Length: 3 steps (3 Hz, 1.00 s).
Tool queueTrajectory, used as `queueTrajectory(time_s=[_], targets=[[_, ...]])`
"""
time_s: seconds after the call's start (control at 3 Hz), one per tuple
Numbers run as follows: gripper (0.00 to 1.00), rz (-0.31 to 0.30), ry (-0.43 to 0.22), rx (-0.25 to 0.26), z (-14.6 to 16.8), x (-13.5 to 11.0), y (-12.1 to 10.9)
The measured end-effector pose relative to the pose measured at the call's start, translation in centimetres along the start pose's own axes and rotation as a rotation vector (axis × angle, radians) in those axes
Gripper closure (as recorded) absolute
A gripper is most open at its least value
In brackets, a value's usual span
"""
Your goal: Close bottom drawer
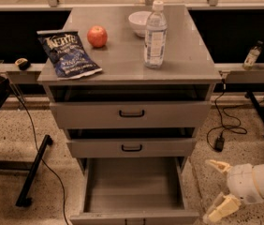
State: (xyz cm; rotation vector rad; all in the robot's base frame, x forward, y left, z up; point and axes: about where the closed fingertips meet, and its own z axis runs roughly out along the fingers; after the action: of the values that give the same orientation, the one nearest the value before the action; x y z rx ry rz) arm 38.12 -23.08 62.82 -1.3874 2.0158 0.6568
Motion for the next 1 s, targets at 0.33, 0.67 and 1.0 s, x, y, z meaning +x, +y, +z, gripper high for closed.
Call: queueTrajectory(time_s=[0.33,0.67,1.0], targets=[[0.00,-0.091,0.027,-0.018,7.9,4.7,0.6],[0.00,-0.180,-0.010,0.023,11.6,7.3,0.2],[0.00,-0.199,-0.019,0.023,12.3,7.8,0.3]])
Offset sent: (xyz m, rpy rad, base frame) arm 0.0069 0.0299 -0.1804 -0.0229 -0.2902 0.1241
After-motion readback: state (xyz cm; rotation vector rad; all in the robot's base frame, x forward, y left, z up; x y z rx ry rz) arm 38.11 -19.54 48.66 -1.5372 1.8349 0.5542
